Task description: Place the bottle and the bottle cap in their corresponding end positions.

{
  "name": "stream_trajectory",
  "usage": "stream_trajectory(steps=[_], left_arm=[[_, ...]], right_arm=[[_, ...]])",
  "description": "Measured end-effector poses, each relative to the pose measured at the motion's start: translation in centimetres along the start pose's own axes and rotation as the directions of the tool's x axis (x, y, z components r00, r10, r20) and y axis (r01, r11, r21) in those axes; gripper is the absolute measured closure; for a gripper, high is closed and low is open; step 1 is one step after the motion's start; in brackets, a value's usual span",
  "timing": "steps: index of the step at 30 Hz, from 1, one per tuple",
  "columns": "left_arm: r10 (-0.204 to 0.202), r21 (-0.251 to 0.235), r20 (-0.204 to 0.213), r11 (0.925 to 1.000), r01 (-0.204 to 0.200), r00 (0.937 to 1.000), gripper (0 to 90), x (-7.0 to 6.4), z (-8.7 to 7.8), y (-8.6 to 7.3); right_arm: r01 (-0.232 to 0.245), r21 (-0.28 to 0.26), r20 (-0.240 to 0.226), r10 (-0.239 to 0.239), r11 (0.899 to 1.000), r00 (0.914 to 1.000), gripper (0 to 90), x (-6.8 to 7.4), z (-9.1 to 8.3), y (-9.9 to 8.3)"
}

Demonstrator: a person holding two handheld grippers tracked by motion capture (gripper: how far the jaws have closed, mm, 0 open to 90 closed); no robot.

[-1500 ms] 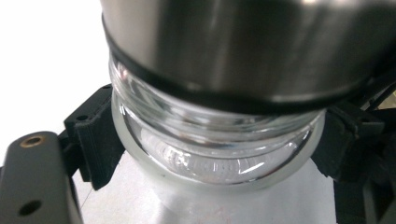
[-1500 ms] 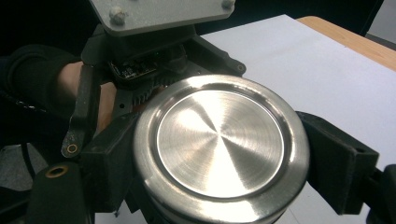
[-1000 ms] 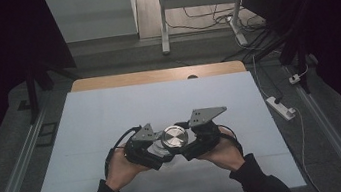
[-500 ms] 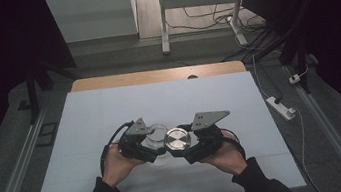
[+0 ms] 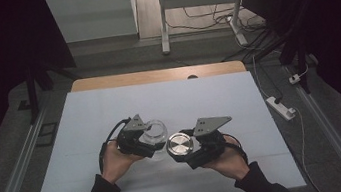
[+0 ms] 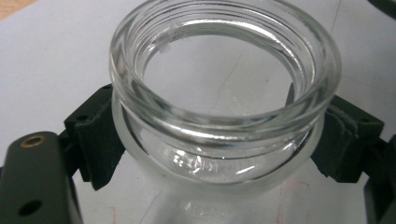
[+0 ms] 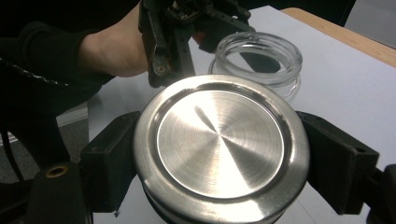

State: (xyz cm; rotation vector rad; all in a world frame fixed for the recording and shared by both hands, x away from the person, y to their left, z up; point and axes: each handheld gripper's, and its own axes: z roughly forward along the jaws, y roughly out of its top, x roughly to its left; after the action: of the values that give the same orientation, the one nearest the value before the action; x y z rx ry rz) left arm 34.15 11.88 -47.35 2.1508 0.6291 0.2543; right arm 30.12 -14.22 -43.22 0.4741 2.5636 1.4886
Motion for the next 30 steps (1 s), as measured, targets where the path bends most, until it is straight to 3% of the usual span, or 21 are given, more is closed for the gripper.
stream_trajectory(steps=[13, 30], left_arm=[[-0.005, -0.016, -0.020, 0.9999, 0.005, 0.9998, 15.5, 1.0, 0.1, 0.4], [0.012, -0.025, -0.030, 0.9996, -0.013, 0.9995, 15.5, 2.1, 1.5, 1.8]], right_arm=[[0.001, 0.006, -0.017, -0.001, 1.000, 0.9999, 18.8, 0.7, 0.6, -0.6], [0.017, 0.024, -0.034, -0.016, 1.000, 0.9993, 18.8, 1.9, 1.5, -2.0]])
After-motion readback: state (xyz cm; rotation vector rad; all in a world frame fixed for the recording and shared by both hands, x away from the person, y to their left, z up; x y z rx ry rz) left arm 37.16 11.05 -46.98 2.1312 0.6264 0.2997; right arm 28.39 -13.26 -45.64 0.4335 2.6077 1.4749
